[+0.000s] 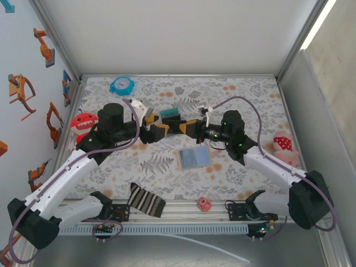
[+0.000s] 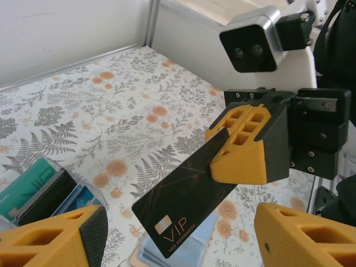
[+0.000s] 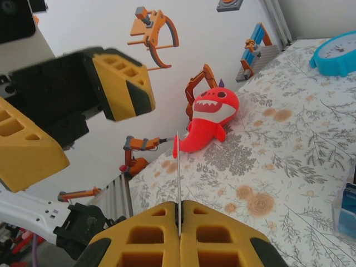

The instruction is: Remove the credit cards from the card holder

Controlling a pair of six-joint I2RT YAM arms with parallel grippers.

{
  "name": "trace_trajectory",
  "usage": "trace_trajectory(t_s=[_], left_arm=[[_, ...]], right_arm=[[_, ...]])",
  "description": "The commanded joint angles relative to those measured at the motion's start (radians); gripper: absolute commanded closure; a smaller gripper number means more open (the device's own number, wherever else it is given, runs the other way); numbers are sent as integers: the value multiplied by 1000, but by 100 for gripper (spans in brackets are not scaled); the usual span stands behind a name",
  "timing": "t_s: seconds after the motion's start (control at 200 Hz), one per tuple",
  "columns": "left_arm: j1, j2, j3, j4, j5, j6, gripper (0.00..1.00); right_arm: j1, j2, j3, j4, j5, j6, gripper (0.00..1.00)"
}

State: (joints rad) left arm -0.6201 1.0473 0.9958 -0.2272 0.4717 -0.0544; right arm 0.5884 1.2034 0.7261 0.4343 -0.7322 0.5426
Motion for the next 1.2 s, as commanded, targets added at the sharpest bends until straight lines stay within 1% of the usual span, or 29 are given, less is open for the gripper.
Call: trace_trajectory(t_s=[0.0,0.165,0.421,0.526,0.651,0.796,0.831,0.871,1.002,1.082,1.097,1.177,1.192], left_arm=[[6,70,80,-179,43,137,29],[5,160,169,-228,120,207,31],[4,268,243,-294,206,286,47],[2,299,253,-312,243,312,47],[-1,326,259,-315,256,329,48],[-3,363,271,-324,277,341,51],[-2,371,274,-325,279,341,55],[-4,380,278,-326,280,343,61],[-3,398,283,-334,285,353,87],[-4,399,280,-335,286,365,99],[-3,399,279,-335,285,367,100],[-3,397,277,-329,273,375,100],[-2,397,276,-328,267,374,100]], right_arm=[[8,-30,56,-189,-3,-115,100],[14,-20,91,-278,-57,-151,100],[16,-19,94,-299,-66,-171,100],[16,-18,98,-307,-66,-177,100],[16,-11,105,-305,-78,-179,100],[16,-1,111,-305,-83,-178,100],[16,0,111,-304,-82,-177,100],[16,1,111,-304,-82,-178,100],[16,-1,110,-301,-70,-179,100],[16,-4,107,-306,-60,-184,100],[16,-5,106,-308,-57,-186,100],[16,-11,107,-330,-31,-199,100],[16,-14,107,-334,-23,-204,97]])
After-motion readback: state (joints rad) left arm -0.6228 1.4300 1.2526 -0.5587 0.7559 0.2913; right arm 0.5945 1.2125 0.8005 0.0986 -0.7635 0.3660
